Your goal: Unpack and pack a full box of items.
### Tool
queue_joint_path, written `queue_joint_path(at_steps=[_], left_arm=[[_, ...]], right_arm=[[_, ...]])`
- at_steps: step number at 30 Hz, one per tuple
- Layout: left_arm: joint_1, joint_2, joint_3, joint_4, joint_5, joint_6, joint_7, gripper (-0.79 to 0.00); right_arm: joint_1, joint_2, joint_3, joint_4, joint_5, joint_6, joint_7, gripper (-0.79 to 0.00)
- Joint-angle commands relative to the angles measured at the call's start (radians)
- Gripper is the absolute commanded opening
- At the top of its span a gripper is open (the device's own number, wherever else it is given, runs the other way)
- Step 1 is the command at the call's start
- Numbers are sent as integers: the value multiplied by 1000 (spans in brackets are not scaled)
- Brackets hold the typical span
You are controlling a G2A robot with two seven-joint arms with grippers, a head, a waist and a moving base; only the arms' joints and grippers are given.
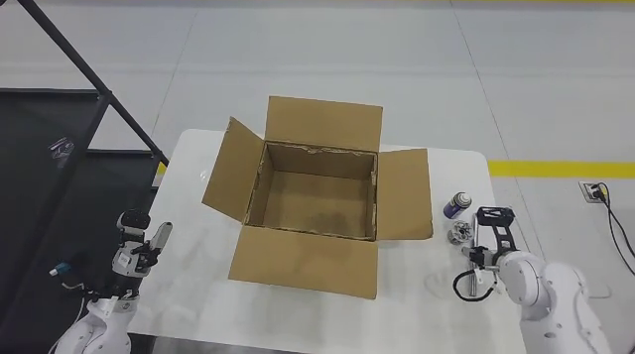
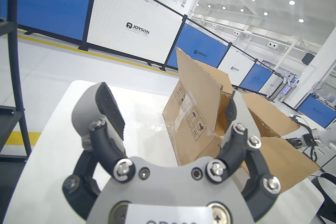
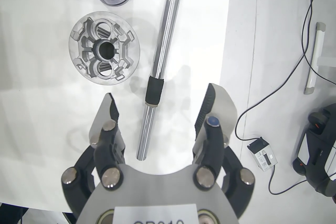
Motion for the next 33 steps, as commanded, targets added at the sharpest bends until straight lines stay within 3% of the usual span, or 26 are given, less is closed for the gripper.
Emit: queue_joint_path(at_steps=[1,7,33], left_arm=[[0,0,0,0,0,0,0,0],[0,0,0,0,0,0,0,0],[0,0,0,0,0,0,0,0]], right_arm=[[15,0,-9,12,-4,6,11,-416],[64,0,-24,70,12,16,41,-477],[165,11,-61,224,45,7,84,-548]])
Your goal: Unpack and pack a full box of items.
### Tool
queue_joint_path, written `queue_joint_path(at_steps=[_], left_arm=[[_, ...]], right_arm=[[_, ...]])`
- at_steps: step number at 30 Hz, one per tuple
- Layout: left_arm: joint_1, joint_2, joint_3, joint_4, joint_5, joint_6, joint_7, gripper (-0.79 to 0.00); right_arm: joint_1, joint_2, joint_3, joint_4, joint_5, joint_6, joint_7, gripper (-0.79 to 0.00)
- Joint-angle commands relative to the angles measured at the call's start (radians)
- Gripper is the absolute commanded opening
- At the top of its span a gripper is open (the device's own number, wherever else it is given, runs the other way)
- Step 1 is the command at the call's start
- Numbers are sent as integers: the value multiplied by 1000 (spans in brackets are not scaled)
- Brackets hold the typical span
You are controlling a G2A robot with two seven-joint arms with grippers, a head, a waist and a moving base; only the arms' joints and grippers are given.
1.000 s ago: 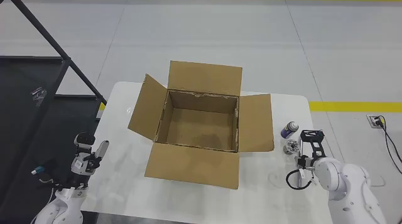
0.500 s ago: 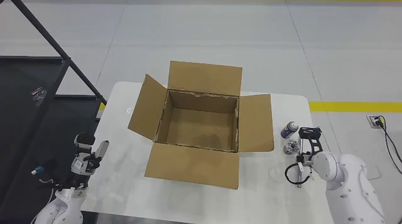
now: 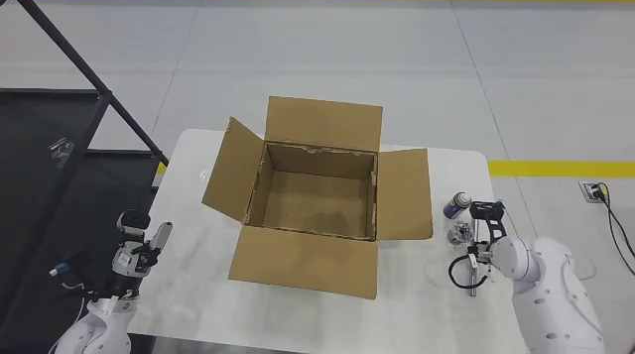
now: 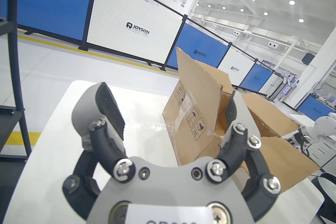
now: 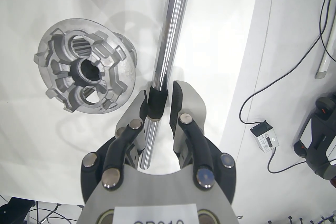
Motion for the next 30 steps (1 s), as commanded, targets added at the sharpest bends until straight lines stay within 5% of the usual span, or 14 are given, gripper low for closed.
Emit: queue_joint_path(at_steps=[1,10,16,19,30], left_arm=[[0,0,0,0,0,0,0,0],[0,0,0,0,0,0,0,0],[0,0,0,0,0,0,0,0],[0,0,0,0,0,0,0,0],[0,0,0,0,0,0,0,0]], right_arm=[[1,1,-2,4,1,0,-1,-548],[19,5,-11,40,15,-2,-2,-591],[33,8,-15,65,25,-7,-2,-785],[34,11,-1,61,37,2,-11,-785],[-156,28,133,-328,83,76,-110,-785]])
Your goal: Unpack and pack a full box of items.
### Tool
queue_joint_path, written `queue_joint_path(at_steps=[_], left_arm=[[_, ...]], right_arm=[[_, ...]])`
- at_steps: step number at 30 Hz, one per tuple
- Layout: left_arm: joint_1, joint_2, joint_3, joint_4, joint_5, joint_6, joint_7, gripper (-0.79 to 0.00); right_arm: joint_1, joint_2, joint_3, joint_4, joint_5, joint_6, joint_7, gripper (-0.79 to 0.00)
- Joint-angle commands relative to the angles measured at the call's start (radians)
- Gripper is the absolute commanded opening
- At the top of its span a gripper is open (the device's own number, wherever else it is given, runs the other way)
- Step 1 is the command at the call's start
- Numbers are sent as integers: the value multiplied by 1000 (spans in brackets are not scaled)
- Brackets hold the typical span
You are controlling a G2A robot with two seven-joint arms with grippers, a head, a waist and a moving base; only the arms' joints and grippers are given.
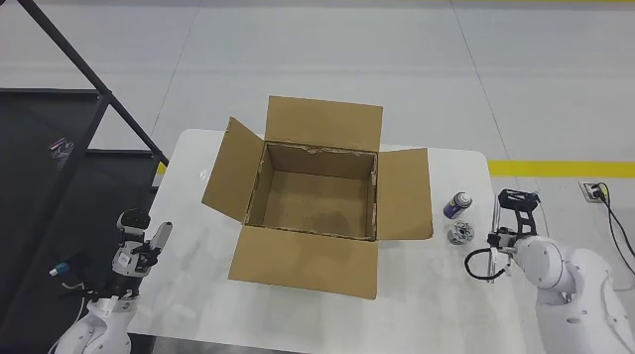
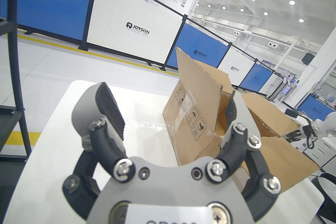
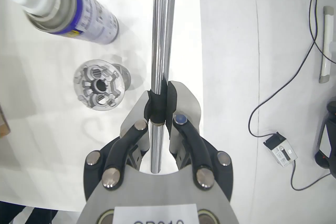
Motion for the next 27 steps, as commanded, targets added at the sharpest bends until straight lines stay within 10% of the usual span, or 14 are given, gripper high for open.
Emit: queue_joint_path(at_steps=[1,13,27], left_arm=[[0,0,0,0,0,0,0,0],[0,0,0,0,0,0,0,0],[0,0,0,0,0,0,0,0]], right_arm=[[-41,0,15,-93,17,5,-38,-785],[-162,-16,-93,-435,50,40,-304,-785],[-175,-19,-104,-453,67,39,-338,-785]])
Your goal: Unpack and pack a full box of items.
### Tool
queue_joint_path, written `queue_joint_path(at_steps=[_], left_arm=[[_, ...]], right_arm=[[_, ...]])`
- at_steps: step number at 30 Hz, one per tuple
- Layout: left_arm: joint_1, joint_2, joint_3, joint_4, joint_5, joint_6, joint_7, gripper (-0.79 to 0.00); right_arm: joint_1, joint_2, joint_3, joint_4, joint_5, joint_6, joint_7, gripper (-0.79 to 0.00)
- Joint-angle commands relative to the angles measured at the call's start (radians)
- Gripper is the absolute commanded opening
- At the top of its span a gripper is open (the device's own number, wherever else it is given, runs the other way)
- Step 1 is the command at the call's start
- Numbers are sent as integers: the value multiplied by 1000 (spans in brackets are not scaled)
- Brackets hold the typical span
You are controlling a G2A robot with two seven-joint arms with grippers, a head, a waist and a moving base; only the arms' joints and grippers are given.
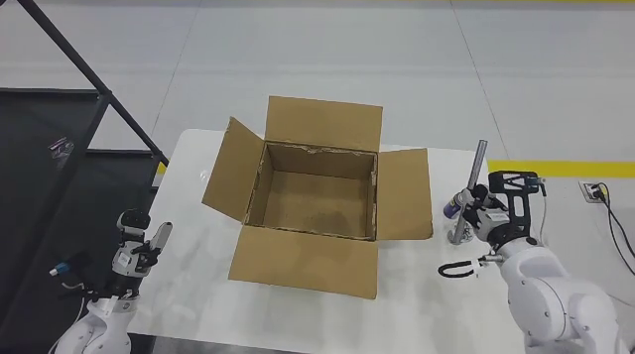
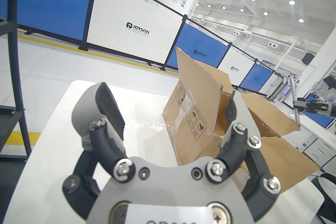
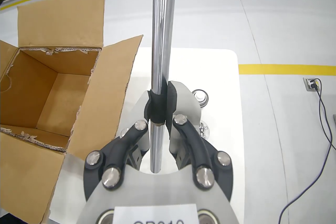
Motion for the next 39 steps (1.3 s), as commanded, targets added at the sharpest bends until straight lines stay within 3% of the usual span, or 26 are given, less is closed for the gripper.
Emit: queue_joint_path(at_steps=[1,5,9,12,16,22,27,39], left_arm=[[0,0,0,0,0,0,0,0],[0,0,0,0,0,0,0,0],[0,0,0,0,0,0,0,0],[0,0,0,0,0,0,0,0],[0,0,0,0,0,0,0,0],[0,0,0,0,0,0,0,0],[0,0,0,0,0,0,0,0],[0,0,0,0,0,0,0,0]], right_arm=[[0,0,0,0,0,0,0,-785],[-2,0,-1,0,6,-2,-8,-785],[6,-1,-25,-14,15,-71,-86,-785],[104,-2,-107,-30,-29,-134,-66,-785],[311,-14,-277,40,-71,-204,5,-785],[654,-72,-579,346,-30,-263,94,-785],[857,-141,-774,662,57,-323,86,-785],[1001,-301,-1005,1218,222,-366,-28,-785]])
